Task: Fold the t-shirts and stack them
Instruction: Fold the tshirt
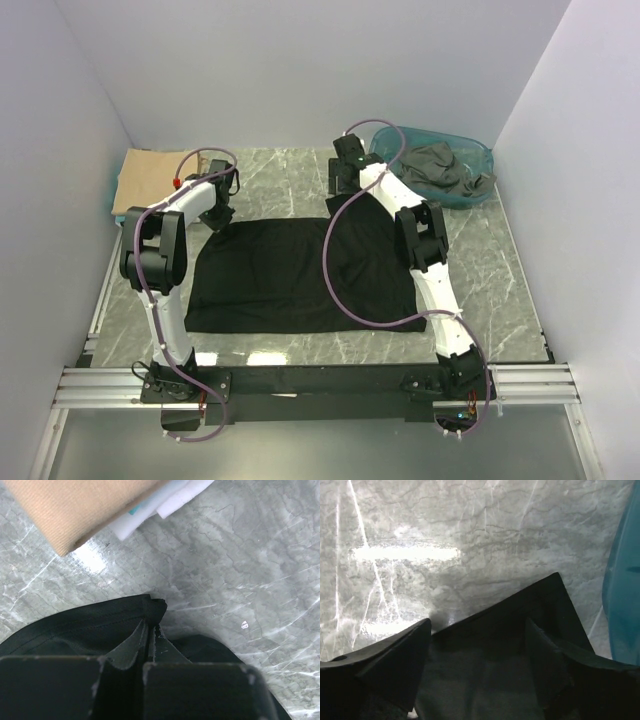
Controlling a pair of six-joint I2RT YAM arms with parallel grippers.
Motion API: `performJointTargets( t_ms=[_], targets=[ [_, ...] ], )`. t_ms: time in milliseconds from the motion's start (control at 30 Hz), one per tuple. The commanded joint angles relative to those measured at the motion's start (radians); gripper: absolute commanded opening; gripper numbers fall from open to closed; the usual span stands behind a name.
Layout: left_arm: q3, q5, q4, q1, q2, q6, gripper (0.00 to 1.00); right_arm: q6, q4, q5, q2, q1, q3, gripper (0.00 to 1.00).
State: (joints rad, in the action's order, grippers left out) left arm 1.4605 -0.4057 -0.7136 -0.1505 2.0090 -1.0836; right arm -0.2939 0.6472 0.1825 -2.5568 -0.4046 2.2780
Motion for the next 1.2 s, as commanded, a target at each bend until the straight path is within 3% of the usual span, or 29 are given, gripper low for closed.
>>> performJointTargets(
  t_ms=[0,133,267,367,500,567,900,1167],
  targets=[
    [-0.002,0.002,0.014,-0.006,-0.056,0.016,0.01,-0.017,0.072,-0.029,-0.006,0.013,0.018,0.79],
    [-0.002,-0.013,0.006,-0.006,-0.059,0.014,0.01,-0.030,0.094,-0.021,-0.008,0.013,0.008,0.65],
    [-0.006,-0.025,0.000,-0.006,-0.067,0.010,0.01,-0.047,0.085,-0.006,0.020,0.012,-0.021,0.41],
    [-0.008,-0.016,0.006,-0.006,-0.075,0.013,0.01,-0.053,0.060,-0.005,0.050,0.012,-0.049,0.28],
    [-0.022,0.013,0.026,-0.006,-0.084,0.011,0.01,-0.045,0.022,-0.005,0.092,0.010,-0.078,0.20],
    [-0.035,0.011,0.032,-0.006,-0.098,0.004,0.01,-0.047,-0.001,0.000,0.119,0.009,-0.104,0.00],
    [-0.114,0.011,0.071,-0.006,-0.174,-0.006,0.01,-0.077,-0.280,0.040,0.412,-0.016,-0.492,0.00],
    [-0.213,0.031,0.114,-0.008,-0.265,-0.019,0.01,-0.088,-0.380,0.037,0.633,-0.030,-0.767,0.00]
  ],
)
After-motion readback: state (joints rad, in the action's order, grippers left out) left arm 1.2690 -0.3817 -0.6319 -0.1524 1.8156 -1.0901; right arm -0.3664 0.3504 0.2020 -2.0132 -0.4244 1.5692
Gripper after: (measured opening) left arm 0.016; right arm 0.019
